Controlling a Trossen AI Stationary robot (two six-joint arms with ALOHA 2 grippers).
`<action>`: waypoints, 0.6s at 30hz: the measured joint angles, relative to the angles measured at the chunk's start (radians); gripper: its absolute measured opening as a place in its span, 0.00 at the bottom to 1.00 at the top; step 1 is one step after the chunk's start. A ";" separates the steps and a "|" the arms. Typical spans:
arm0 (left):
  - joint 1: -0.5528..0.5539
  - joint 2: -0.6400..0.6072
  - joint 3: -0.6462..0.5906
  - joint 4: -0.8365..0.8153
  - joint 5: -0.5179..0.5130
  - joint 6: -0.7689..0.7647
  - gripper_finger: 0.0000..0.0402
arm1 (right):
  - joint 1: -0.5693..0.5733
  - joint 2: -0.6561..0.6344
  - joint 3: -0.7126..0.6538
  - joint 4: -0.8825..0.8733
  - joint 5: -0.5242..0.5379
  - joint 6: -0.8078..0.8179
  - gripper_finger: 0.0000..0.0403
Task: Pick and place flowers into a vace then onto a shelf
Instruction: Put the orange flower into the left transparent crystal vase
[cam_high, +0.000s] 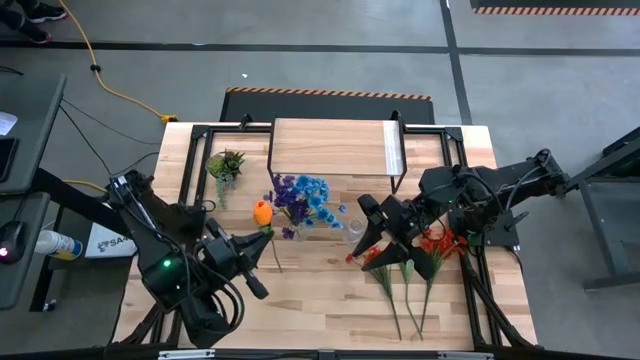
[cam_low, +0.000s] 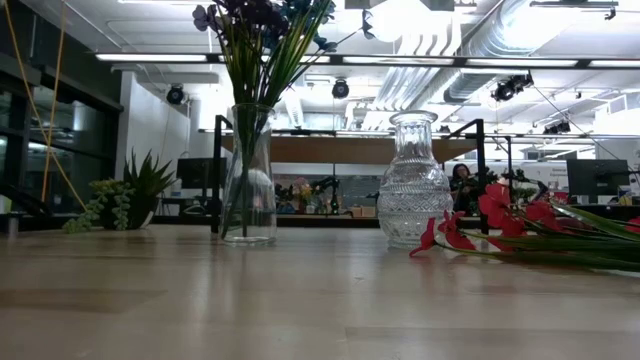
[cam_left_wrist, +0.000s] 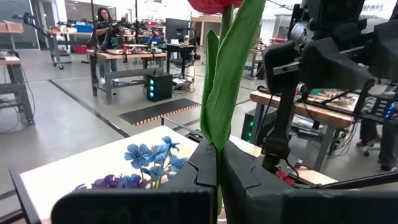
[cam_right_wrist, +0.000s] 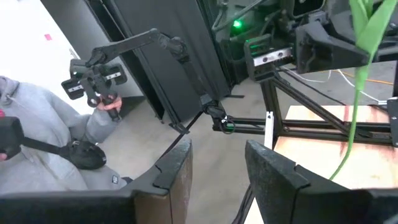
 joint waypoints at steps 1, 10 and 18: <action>0.000 0.000 -0.004 0.001 -0.001 -0.015 0.09 | 0.000 0.000 0.000 0.000 0.009 -0.006 0.35; 0.035 0.001 -0.067 0.134 0.000 -0.048 0.09 | 0.000 0.001 0.000 0.000 0.152 -0.074 0.35; 0.088 0.001 -0.069 0.270 -0.001 -0.001 0.09 | -0.001 0.033 0.000 -0.007 0.169 -0.112 0.35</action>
